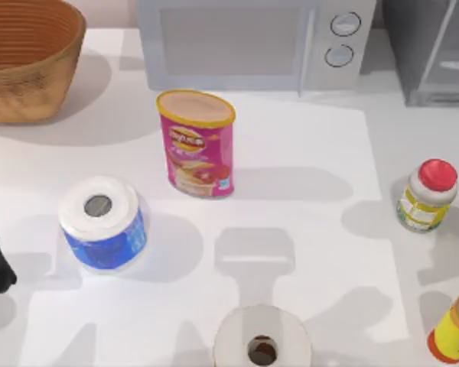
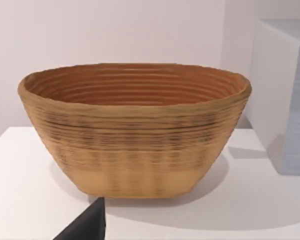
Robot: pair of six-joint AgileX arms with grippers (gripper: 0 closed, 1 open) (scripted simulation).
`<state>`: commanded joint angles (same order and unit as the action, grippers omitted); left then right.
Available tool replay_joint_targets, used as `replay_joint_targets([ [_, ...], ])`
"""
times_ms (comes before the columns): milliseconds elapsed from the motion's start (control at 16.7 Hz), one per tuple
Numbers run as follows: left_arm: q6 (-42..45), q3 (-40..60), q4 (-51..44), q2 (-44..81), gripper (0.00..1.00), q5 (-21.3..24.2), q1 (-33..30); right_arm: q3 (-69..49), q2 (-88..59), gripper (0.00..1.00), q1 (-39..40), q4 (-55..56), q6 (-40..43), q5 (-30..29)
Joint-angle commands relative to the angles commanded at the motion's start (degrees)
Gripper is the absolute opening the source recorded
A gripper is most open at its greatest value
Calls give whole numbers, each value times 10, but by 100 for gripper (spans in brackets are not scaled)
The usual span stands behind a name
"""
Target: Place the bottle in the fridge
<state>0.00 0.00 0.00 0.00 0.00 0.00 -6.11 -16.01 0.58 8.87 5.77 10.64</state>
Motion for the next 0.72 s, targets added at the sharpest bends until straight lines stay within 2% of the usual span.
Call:
replay_joint_targets([
  [300,0,0,0,0,100,0,0,46,145,1,-6,-74,-45,-96],
  [720,0,0,0,0,100,0,0,60,157,1,-5,-88,-58,-105],
])
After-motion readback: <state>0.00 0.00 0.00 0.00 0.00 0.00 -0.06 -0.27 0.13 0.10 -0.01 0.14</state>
